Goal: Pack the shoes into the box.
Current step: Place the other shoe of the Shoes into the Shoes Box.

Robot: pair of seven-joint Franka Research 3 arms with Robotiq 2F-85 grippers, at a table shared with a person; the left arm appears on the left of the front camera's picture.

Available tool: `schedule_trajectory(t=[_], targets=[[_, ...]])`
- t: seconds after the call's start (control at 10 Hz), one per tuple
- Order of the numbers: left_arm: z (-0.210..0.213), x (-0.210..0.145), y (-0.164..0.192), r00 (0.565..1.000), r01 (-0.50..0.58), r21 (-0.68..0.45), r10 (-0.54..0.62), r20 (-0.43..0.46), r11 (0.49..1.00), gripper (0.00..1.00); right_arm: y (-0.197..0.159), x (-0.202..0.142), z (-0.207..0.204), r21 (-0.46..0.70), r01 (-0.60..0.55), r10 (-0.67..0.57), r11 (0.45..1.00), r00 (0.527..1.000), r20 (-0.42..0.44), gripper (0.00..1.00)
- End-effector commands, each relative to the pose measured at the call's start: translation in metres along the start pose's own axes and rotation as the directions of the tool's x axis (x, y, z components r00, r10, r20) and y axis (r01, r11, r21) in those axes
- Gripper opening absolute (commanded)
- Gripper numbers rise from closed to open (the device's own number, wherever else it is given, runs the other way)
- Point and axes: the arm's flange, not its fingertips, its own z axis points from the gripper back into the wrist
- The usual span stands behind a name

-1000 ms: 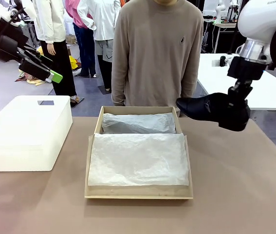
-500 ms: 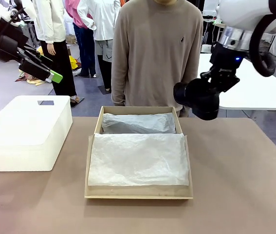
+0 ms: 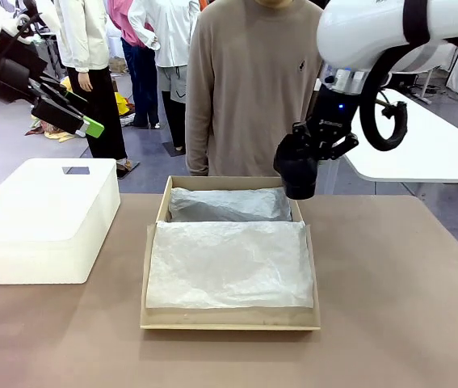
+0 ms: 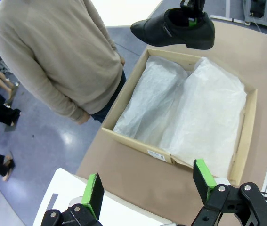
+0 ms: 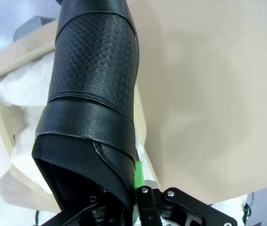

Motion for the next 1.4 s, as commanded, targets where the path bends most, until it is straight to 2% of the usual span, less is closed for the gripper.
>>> schedule_trajectory(t=[0.0, 0.1, 0.2, 0.8, 1.1, 1.3], targets=[[0.000, -0.001, 0.001, 1.000, 0.008, -0.015, -0.008, 0.012, 1.000, 1.00, 0.010, 0.000, 0.003, -0.009, 0.028, -0.028, 1.000, 0.999, 0.016, 0.00], [0.000, -0.001, 0.001, 1.000, 0.008, -0.015, -0.008, 0.012, 1.000, 1.00, 0.004, -0.002, 0.004, -0.004, -0.016, 0.016, 1.000, 1.000, 0.010, 0.00], [0.000, -0.001, 0.001, 1.000, 0.008, -0.015, -0.008, 0.012, 1.000, 1.00, 0.004, -0.002, -0.003, -0.002, 0.011, -0.011, 1.000, 1.000, -0.001, 0.00], [0.000, -0.001, 0.001, 1.000, 0.008, -0.015, -0.008, 0.012, 1.000, 1.00, 0.004, -0.001, -0.008, -0.006, 0.011, -0.011, 1.000, 1.000, -0.011, 0.00], [0.000, -0.001, 0.001, 1.000, 0.008, -0.015, -0.008, 0.012, 1.000, 1.00, 0.045, -0.018, 0.004, 0.027, 0.246, -0.247, 0.969, 0.961, 0.124, 0.00], [0.000, -0.001, 0.001, 1.000, 0.008, -0.015, -0.008, 0.012, 1.000, 1.00, 0.070, -0.032, 0.007, 0.034, 0.349, -0.350, 0.937, 0.927, 0.133, 0.00]])
